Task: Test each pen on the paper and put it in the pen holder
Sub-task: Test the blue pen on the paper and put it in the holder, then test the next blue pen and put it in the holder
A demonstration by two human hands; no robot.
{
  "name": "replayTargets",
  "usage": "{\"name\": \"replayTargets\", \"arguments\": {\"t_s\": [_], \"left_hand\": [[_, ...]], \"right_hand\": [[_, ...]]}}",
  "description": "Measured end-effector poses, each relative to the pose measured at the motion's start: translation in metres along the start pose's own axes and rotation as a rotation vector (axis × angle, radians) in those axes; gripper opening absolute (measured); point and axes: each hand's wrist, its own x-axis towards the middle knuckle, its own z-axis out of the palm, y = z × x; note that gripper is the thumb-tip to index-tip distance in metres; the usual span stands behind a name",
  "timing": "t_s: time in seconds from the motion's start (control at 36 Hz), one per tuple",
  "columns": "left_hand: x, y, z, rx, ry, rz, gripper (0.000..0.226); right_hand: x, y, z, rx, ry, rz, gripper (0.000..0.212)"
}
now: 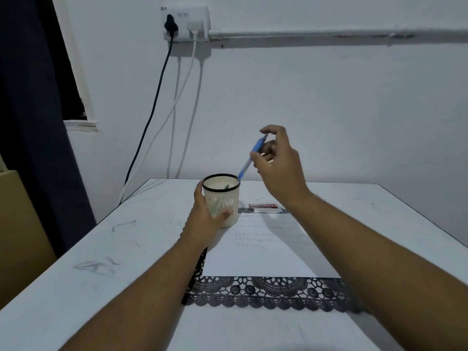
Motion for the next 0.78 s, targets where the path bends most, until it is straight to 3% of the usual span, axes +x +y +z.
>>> {"name": "replayTargets", "arguments": {"t_s": [0.22,0.42,0.56,0.78], "left_hand": [[0.0,0.001,0.0,-0.01,0.001,0.005,0.103],[0.0,0.0,-0.001,-0.01,-0.005,0.017,0.106],[-0.001,-0.002,-0.003,0.001,-0.003,0.026,0.106],[0.001,-0.004,-0.003,0.009,0.004,0.007,0.105]], "right_hand": [[0.008,0.01,0.032,-0.348,-0.087,-0.039,0.017],[0.001,0.026,0.049,-0.533,-0.219,0.011,0.02],[-0.004,0.039,0.053,-0.483,-0.356,0.101,0.03],[-0.026,0.042,0.02,-0.193,-0.146,0.12,0.031]]}}
